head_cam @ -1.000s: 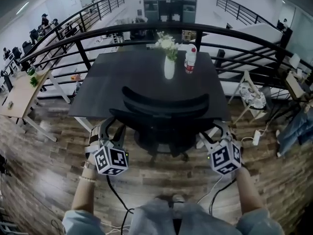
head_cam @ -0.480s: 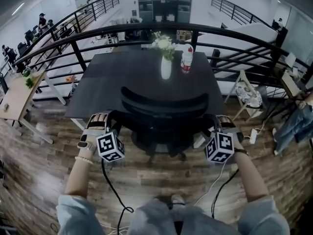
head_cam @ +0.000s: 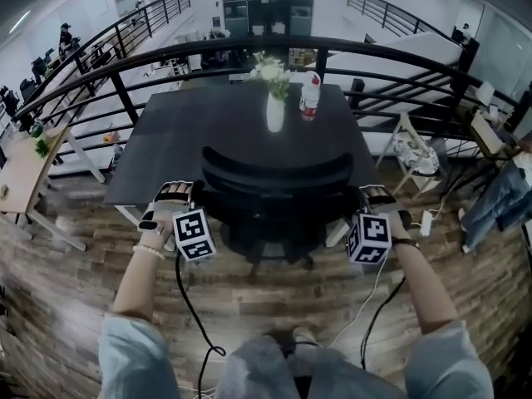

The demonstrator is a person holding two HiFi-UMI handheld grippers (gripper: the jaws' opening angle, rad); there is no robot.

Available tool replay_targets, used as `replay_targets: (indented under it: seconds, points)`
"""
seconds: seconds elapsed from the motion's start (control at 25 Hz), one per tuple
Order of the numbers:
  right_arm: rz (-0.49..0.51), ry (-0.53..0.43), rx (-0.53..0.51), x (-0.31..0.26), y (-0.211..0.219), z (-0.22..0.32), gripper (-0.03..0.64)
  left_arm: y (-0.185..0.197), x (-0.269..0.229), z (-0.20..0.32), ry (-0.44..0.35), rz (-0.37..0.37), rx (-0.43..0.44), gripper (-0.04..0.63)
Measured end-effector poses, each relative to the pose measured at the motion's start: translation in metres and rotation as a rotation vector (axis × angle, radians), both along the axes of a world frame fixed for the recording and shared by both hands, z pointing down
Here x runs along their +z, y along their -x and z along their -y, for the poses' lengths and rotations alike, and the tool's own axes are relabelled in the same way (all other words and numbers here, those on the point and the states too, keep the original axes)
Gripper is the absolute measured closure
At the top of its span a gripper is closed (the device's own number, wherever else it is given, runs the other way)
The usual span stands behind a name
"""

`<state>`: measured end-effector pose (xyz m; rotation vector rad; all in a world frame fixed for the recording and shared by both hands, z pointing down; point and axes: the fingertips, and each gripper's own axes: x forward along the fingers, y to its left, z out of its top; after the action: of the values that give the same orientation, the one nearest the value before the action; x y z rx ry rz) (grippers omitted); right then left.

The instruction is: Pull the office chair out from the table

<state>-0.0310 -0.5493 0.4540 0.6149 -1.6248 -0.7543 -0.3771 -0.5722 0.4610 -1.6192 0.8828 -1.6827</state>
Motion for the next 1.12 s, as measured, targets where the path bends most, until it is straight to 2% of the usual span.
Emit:
replay_targets:
  seconds: [0.24, 0.52, 1.12]
  points:
    - [-0.031, -0.017, 0.013, -0.001, -0.003, 0.003, 0.439, -0.005, 0.001, -0.002, 0.029, 0.017, 0.041, 0.402]
    - [-0.054, -0.022, 0.073, -0.001, -0.005, 0.001, 0.437, -0.005, -0.001, -0.005, 0.017, 0.011, 0.056, 0.403]
    - [-0.051, -0.064, 0.118, -0.003, -0.006, -0.02, 0.436, -0.006, -0.001, -0.031, 0.016, -0.015, 0.053, 0.403]
